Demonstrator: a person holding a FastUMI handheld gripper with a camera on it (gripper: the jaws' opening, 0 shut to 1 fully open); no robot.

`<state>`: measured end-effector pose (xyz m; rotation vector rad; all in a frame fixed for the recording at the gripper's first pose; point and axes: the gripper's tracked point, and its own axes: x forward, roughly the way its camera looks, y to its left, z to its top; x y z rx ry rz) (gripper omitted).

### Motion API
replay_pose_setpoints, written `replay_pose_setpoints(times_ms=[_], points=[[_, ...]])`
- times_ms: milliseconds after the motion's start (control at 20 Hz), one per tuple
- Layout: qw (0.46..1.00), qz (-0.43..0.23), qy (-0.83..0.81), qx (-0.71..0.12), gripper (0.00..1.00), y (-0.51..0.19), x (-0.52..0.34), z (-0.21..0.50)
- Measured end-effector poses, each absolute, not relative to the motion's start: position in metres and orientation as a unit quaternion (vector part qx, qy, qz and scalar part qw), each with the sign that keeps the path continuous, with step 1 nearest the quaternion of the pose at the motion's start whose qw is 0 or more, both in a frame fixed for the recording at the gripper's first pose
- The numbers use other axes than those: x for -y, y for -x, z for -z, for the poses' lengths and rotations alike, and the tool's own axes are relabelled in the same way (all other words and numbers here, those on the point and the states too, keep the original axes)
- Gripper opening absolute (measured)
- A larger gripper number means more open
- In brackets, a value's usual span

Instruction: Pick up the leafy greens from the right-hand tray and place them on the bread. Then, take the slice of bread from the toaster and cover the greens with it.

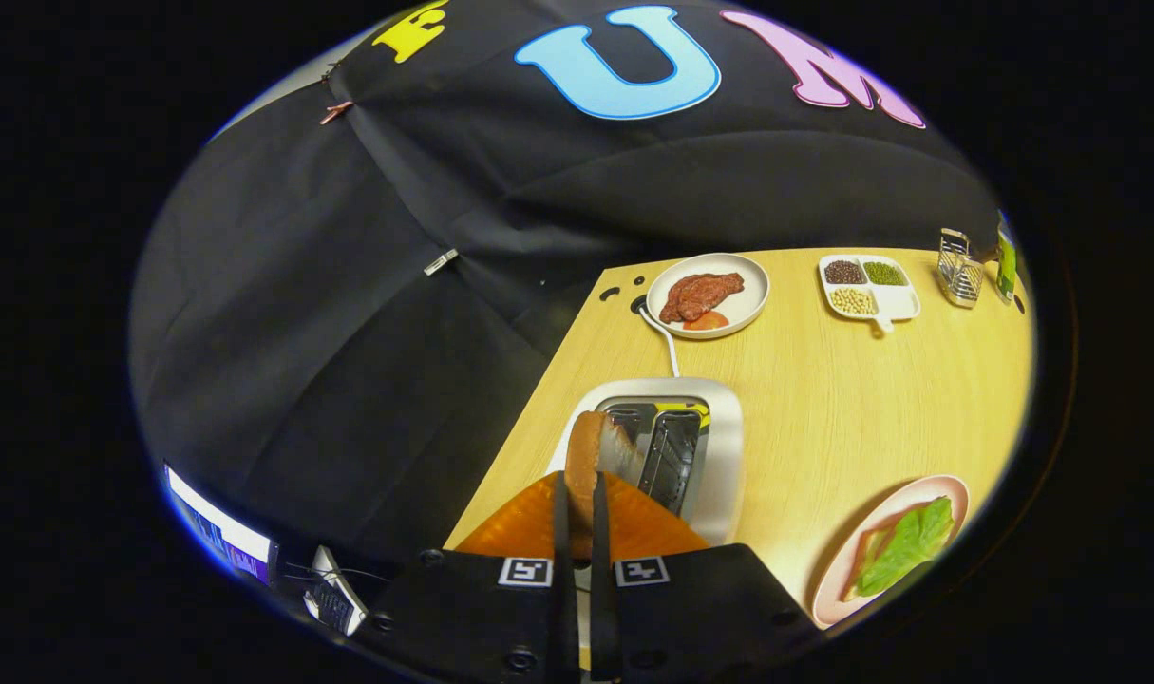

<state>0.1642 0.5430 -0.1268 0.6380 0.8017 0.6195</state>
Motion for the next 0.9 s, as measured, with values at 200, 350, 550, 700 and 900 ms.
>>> replay_pose_setpoints(times_ms=[200,350,550,700,900], points=[[0.827,-0.294,-0.327,-0.351,0.09,-0.162,-0.522,0.096],[0.828,-0.298,-0.34,-0.332,0.09,-0.161,-0.491,0.076],[0.837,-0.29,-0.347,-0.308,0.09,-0.16,-0.433,0.061],[0.846,-0.276,-0.341,-0.303,0.09,-0.156,-0.381,0.069],[0.86,-0.242,-0.323,-0.312,0.09,-0.154,-0.315,0.106]])
